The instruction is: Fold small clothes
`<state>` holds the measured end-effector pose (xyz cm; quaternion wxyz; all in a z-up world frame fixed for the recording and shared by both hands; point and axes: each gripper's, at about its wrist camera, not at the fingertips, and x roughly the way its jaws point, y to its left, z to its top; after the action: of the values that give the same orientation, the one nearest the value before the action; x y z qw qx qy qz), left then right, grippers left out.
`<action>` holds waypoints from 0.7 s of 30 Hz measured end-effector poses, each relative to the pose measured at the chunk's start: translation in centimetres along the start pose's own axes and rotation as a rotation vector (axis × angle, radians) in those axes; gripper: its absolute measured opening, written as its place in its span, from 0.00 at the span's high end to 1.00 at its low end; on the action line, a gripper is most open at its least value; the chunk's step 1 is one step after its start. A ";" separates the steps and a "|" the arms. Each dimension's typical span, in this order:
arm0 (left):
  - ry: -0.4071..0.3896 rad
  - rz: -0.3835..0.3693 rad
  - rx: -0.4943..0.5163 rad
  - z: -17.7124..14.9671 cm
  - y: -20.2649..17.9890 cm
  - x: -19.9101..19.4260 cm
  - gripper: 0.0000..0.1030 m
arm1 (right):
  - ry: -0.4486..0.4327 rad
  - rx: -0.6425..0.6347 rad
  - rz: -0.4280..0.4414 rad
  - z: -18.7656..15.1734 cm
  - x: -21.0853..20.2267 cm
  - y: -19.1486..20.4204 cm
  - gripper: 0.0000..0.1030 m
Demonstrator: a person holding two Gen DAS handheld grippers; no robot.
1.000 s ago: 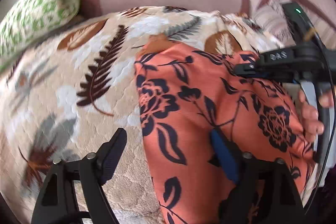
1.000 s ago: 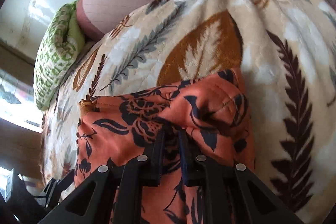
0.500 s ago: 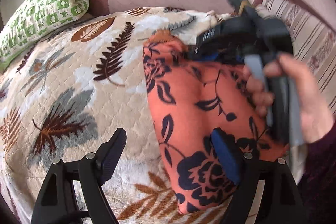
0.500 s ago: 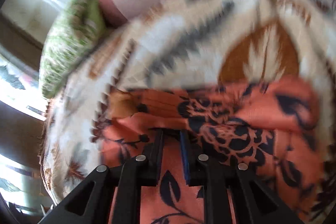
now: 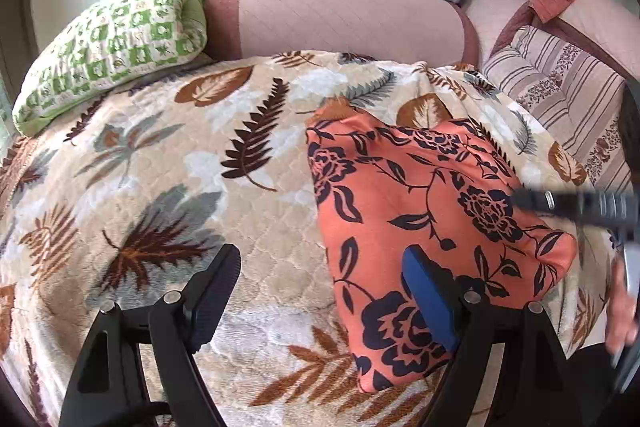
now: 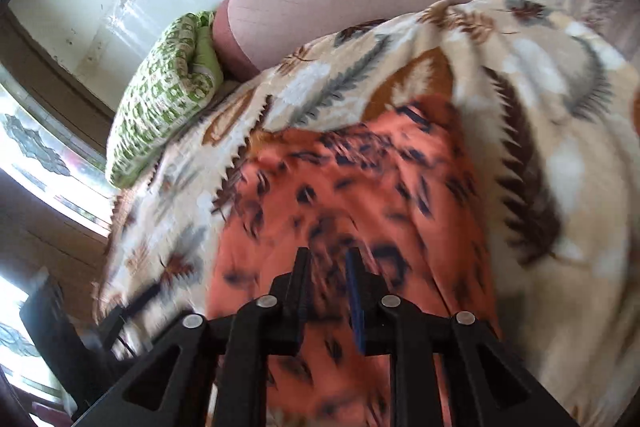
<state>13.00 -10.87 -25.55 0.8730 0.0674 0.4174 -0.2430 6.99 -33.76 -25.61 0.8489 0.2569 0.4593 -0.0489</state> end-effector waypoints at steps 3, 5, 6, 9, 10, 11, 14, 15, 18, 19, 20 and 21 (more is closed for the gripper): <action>-0.013 0.010 -0.008 0.0 0.3 -0.3 0.18 | 0.055 -0.017 -0.066 -2.2 0.9 -0.6 0.49; -0.016 0.018 -0.010 0.1 0.4 -0.3 0.18 | 0.042 -0.095 -0.105 -3.0 1.8 -0.2 0.45; -0.017 0.020 -0.012 0.1 0.5 -0.3 0.18 | 0.035 -0.125 -0.121 -3.1 1.8 0.2 0.44; -0.026 0.027 -0.014 0.0 0.5 -0.5 0.18 | 0.029 -0.120 -0.101 -2.9 1.2 0.3 0.43; -0.027 0.032 -0.013 -0.1 0.5 -0.5 0.18 | 0.021 -0.103 -0.083 -2.8 0.9 0.1 0.43; -0.027 0.035 -0.013 -0.1 0.5 -0.5 0.18 | 0.012 -0.083 -0.060 -2.8 0.7 -0.3 0.43; -0.031 0.039 -0.012 0.0 0.4 -0.5 0.18 | -0.053 -0.064 0.004 -2.5 -0.8 -0.7 0.43; -0.031 0.042 -0.011 0.1 0.3 -0.4 0.18 | -0.092 -0.079 0.005 -2.5 -1.6 -0.5 0.43; -0.031 0.042 -0.012 0.2 0.1 -0.3 0.18 | -0.167 -0.086 0.023 -2.4 -2.8 -0.5 0.43; -0.030 0.042 -0.009 0.2 0.0 -0.2 0.18 | -0.170 -0.080 0.018 -2.3 -2.8 -0.5 0.43; -0.028 0.043 -0.006 0.2 -0.1 -0.1 0.18 | -0.151 -0.074 0.005 -2.3 -2.4 -0.8 0.43; -0.026 0.044 -0.001 0.2 -0.2 0.0 0.18 | -0.103 -0.065 -0.014 -2.3 -1.5 -1.2 0.43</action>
<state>13.09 -11.14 -25.42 0.8835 0.0729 0.4047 -0.2243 4.06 -33.89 -25.90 0.8789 0.2230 0.4182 -0.0530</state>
